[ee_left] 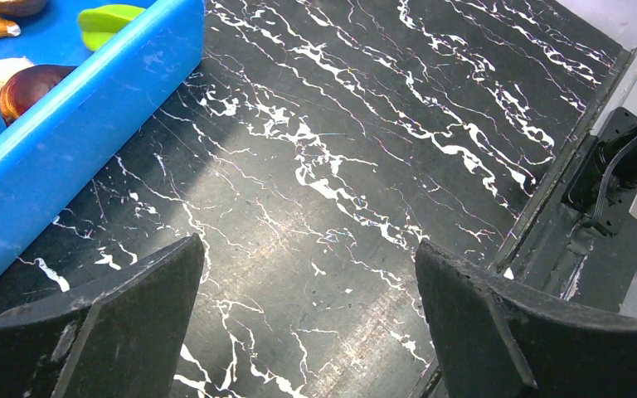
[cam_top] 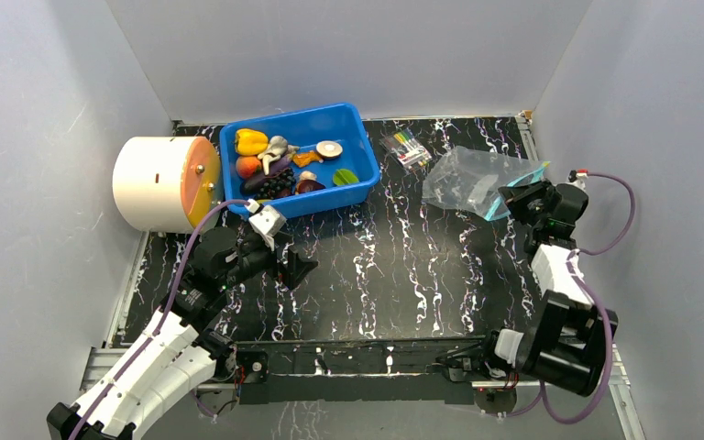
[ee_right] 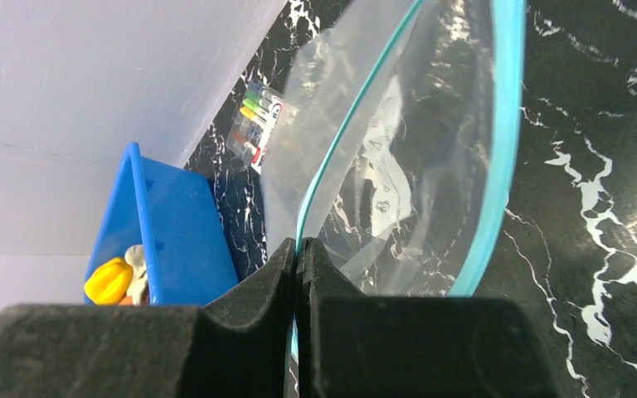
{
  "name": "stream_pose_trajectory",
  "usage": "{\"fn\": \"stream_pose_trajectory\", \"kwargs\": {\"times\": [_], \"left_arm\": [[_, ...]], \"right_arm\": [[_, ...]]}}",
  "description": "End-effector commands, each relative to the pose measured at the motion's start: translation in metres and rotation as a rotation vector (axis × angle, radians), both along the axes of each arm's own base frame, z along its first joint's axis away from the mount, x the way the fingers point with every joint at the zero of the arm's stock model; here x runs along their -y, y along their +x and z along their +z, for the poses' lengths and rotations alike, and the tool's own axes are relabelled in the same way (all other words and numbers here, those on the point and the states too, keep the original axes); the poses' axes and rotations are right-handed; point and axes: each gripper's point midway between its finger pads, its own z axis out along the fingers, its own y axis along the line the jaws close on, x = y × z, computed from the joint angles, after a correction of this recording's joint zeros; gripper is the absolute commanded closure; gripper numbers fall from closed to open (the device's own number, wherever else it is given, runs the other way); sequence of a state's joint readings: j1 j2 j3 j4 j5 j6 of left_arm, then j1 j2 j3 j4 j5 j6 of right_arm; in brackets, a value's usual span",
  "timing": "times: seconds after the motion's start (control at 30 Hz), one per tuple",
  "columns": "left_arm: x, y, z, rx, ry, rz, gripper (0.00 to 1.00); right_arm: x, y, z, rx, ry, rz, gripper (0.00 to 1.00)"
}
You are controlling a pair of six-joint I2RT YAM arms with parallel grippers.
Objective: Place the food in the zip-top bag and seal the zipper
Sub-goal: Pick up the zipper food storage bag at the center of the board.
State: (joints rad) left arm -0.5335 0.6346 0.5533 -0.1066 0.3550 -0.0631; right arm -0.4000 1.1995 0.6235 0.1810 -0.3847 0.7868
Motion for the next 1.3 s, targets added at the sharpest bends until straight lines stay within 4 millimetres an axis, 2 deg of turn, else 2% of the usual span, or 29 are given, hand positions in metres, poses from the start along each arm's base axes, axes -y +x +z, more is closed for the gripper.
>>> {"fn": "stream_pose_trajectory", "kwargs": {"times": [0.0,0.23,0.37,0.5,0.73,0.93,1.27], "left_arm": [[0.004,-0.002,0.002,0.01,-0.008,-0.023,0.02],[0.007,0.002,0.004,-0.031,-0.022,-0.008,0.05],[0.011,0.007,0.012,-0.067,-0.034,0.001,0.07],[0.019,0.014,0.03,-0.106,-0.067,0.012,0.09],[0.044,0.031,0.061,-0.161,-0.158,-0.017,0.11],[0.066,0.039,0.068,-0.194,-0.224,-0.078,0.12],[0.083,0.024,0.059,-0.053,-0.207,-0.277,0.12]], "right_arm": [[0.002,-0.005,0.044,0.039,-0.127,-0.007,1.0],[-0.027,-0.011,0.081,0.05,-0.194,0.055,1.0],[-0.054,-0.019,0.099,0.053,-0.208,0.133,1.0],[-0.085,-0.034,0.114,0.063,-0.213,0.219,1.0],[-0.14,-0.065,0.128,0.111,-0.132,0.38,1.0],[-0.186,-0.086,0.13,0.151,-0.055,0.534,1.0],[-0.274,-0.115,0.119,0.143,-0.015,0.865,1.0]]}}
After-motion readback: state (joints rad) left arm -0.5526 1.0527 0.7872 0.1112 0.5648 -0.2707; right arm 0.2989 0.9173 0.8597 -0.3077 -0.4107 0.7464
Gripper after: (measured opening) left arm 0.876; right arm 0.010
